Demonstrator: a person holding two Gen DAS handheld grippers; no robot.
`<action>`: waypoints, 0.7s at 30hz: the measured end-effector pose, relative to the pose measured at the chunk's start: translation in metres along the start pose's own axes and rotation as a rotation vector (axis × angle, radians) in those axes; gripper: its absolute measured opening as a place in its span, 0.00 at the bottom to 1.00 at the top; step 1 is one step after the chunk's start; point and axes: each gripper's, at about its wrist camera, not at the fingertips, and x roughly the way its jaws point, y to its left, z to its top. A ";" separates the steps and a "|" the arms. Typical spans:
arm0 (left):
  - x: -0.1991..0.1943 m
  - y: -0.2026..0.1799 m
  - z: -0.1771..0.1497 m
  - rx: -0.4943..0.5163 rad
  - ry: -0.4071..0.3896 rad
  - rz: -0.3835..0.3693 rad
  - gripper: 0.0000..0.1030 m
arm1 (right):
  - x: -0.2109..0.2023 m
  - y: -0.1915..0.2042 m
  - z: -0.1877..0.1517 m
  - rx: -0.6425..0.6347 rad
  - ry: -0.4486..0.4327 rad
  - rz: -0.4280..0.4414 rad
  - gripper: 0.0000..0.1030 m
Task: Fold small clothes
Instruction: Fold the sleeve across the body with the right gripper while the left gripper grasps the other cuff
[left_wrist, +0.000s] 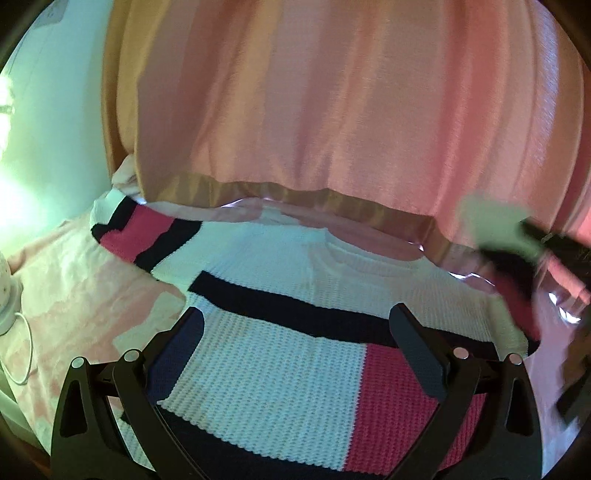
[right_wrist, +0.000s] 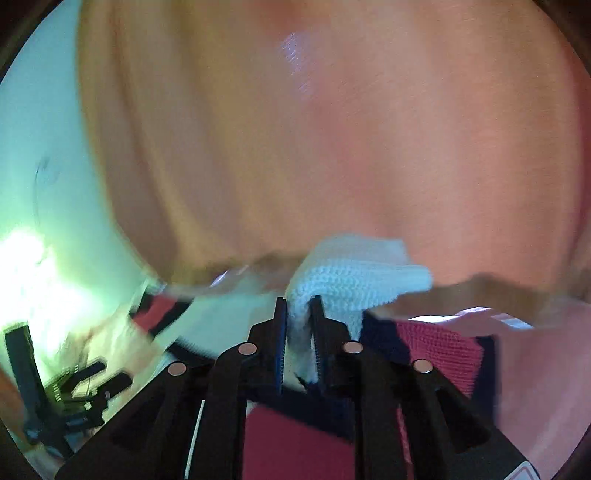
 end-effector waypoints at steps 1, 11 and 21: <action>0.003 0.005 0.002 -0.006 0.016 -0.010 0.95 | 0.011 0.017 -0.006 -0.036 0.015 0.016 0.15; 0.069 0.004 0.005 -0.041 0.254 -0.136 0.95 | -0.087 -0.024 -0.060 -0.093 0.049 -0.370 0.60; 0.143 -0.103 -0.019 0.001 0.426 -0.219 0.95 | -0.059 -0.065 -0.088 -0.092 0.234 -0.506 0.64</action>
